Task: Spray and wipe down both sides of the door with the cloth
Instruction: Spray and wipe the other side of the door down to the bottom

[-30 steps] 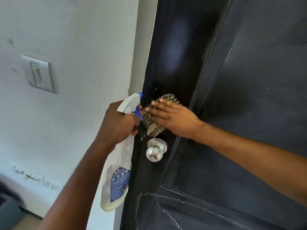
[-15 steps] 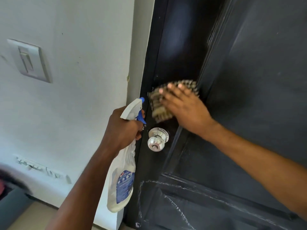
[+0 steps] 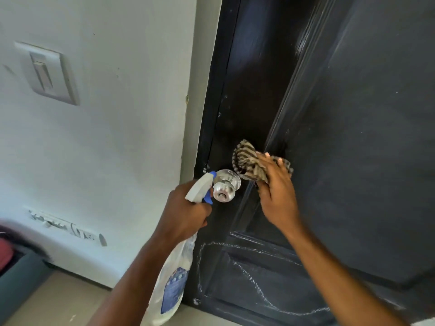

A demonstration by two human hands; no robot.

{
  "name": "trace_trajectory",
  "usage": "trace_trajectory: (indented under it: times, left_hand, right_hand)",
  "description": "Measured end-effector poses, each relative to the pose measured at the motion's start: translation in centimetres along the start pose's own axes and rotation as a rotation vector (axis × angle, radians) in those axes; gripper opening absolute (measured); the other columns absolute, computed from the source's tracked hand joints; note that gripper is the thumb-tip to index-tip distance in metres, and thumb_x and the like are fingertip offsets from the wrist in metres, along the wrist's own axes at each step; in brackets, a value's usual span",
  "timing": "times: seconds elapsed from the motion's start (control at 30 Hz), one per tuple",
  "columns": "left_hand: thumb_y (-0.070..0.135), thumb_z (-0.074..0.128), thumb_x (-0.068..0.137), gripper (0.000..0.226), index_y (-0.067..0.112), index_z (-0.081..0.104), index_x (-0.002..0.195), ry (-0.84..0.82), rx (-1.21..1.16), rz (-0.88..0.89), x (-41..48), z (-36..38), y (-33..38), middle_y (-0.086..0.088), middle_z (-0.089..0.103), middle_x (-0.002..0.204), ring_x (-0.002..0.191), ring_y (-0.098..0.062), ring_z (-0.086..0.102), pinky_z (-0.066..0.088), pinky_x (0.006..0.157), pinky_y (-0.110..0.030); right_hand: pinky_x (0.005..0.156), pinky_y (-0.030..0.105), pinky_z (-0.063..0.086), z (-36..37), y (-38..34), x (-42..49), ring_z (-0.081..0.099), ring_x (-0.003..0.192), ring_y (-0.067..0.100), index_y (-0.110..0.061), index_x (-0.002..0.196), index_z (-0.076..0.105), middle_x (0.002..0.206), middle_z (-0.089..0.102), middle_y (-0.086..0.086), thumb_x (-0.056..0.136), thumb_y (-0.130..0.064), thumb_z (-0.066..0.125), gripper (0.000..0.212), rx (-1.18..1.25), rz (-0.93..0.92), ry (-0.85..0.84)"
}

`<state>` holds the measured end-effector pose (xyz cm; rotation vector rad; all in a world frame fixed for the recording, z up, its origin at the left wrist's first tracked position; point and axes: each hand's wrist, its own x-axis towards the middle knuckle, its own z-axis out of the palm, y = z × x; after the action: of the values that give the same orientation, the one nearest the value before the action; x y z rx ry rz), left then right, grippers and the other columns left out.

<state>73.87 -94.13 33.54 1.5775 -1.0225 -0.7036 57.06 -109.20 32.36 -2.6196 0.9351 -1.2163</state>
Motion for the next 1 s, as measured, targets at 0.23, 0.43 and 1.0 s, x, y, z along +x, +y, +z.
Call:
trace_trajectory:
  times: [0.23,0.43,1.0]
  left_hand:
    - [0.008,0.067,0.085,0.024,0.023,0.058,0.102,-0.004,0.144,-0.036,-1.5,3.8,-2.6,0.001,0.06,0.08,0.07,-0.021,0.065,0.061,0.068,-0.034]
    - [0.021,0.068,0.077,0.017,0.026,0.058,0.09,0.08,0.212,-0.139,-3.3,6.3,-3.7,0.004,0.063,0.078,0.071,-0.02,0.064,0.06,0.063,-0.033]
    - [0.009,0.068,0.083,0.044,0.024,0.052,0.121,0.297,0.251,-0.079,-2.4,11.0,0.1,0.018,0.052,0.076,0.066,-0.009,0.059,0.051,0.057,-0.018]
  right_hand:
    - [0.093,0.006,0.038,1.9,-1.5,-5.0,0.055,0.111,-0.011,-0.016,0.128,0.054,0.119,0.06,-0.017,0.102,-0.008,0.045,0.029,0.587,0.507,0.267]
    - [0.093,0.008,0.041,3.0,0.0,-7.0,0.056,0.114,-0.005,-0.006,0.136,0.051,0.125,0.061,-0.006,0.096,-0.024,0.046,0.044,0.712,0.595,0.235]
    - [0.093,0.011,0.045,2.4,2.9,-10.5,0.055,0.12,0.003,-0.022,0.137,0.047,0.128,0.059,-0.013,0.094,-0.04,0.051,0.047,0.977,0.725,0.102]
